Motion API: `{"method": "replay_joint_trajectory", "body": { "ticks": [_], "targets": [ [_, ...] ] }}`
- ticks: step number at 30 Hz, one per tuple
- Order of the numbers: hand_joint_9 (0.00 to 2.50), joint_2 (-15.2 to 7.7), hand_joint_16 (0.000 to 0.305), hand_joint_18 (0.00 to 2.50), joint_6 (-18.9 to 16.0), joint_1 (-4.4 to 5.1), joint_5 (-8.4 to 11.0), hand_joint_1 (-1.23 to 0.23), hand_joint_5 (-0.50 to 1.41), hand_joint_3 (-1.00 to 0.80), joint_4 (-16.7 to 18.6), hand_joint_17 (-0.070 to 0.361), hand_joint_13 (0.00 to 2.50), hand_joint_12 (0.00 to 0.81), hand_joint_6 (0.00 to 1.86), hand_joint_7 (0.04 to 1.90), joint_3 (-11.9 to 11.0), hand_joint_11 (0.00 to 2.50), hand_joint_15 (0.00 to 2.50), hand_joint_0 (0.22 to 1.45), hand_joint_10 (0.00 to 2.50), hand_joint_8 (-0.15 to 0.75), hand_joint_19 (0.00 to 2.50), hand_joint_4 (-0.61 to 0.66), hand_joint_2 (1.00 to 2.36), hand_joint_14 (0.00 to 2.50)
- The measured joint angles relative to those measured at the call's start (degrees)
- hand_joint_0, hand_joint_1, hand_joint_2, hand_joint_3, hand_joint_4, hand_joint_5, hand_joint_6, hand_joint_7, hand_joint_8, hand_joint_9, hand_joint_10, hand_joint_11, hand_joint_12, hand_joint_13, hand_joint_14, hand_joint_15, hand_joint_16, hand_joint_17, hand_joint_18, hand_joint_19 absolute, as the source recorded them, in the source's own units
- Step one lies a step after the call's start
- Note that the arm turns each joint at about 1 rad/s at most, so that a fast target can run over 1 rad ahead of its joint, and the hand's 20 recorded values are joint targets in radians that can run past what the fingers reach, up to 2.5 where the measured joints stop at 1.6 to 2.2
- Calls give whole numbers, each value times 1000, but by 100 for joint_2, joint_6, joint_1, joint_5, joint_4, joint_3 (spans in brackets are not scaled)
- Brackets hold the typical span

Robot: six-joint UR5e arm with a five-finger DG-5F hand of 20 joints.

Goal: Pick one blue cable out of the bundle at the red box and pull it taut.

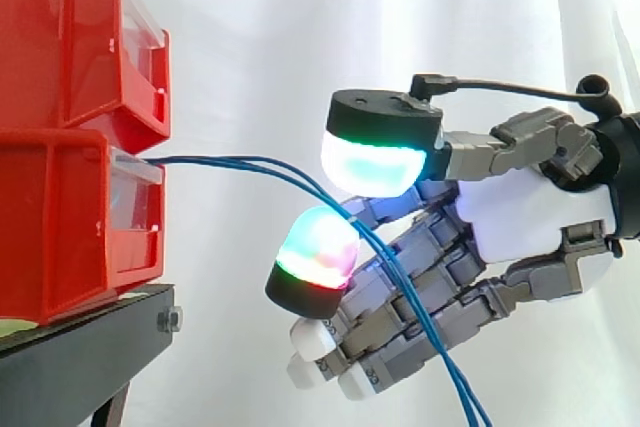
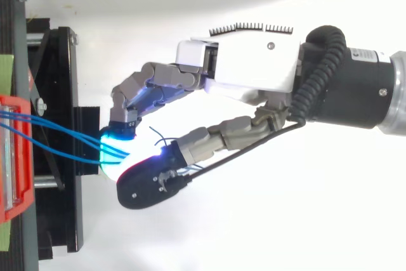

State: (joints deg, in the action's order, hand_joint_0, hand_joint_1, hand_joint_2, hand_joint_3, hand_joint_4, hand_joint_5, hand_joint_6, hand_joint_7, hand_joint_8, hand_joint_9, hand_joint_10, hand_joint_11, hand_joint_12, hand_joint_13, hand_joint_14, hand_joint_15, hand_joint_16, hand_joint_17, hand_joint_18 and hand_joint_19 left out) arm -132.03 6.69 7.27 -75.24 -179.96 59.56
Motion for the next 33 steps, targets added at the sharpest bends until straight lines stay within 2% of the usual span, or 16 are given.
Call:
{"method": "replay_joint_trajectory", "body": {
  "ticks": [7, 16, 20, 25, 29, 32, 33],
  "targets": [
    [585, 1, 52, 274, -18, -6, 0, -625, -208, -341, -123, 117, 282, 371, 935, 823, -38, 443, 104, 632, 9, 313, 32, 113, 1012, 3],
    [569, 2, 51, 291, -71, -5, 0, -736, -213, -264, -128, 115, 285, 372, 950, 844, -68, 449, 92, 660, 9, 306, 11, 38, 1017, 3],
    [589, 2, 51, 320, -82, -6, 0, -790, -213, -308, -127, 115, 307, 373, 949, 894, -73, 458, 80, 706, 9, 304, 0, 8, 1015, 2],
    [666, 2, 50, 407, -88, -6, 1, -838, -205, -493, -128, 114, 359, 375, 933, 1086, -89, 444, 72, 784, 9, 313, 0, 4, 1000, 3],
    [689, 2, 50, 437, -89, -9, -5, -831, -202, -500, -131, 113, 384, 375, 926, 1019, -103, 470, 71, 787, 10, 316, 0, 48, 1000, 0],
    [688, 2, 50, 442, -89, -8, -11, -842, -199, -500, -134, 113, 384, 375, 925, 913, -108, 495, 82, 746, 12, 309, 0, 112, 1000, 0],
    [687, 2, 50, 442, -89, -9, -11, -874, -198, -500, -135, 113, 383, 374, 925, 927, -109, 505, 85, 714, 10, 308, 0, 128, 1000, 2]
  ]
}}
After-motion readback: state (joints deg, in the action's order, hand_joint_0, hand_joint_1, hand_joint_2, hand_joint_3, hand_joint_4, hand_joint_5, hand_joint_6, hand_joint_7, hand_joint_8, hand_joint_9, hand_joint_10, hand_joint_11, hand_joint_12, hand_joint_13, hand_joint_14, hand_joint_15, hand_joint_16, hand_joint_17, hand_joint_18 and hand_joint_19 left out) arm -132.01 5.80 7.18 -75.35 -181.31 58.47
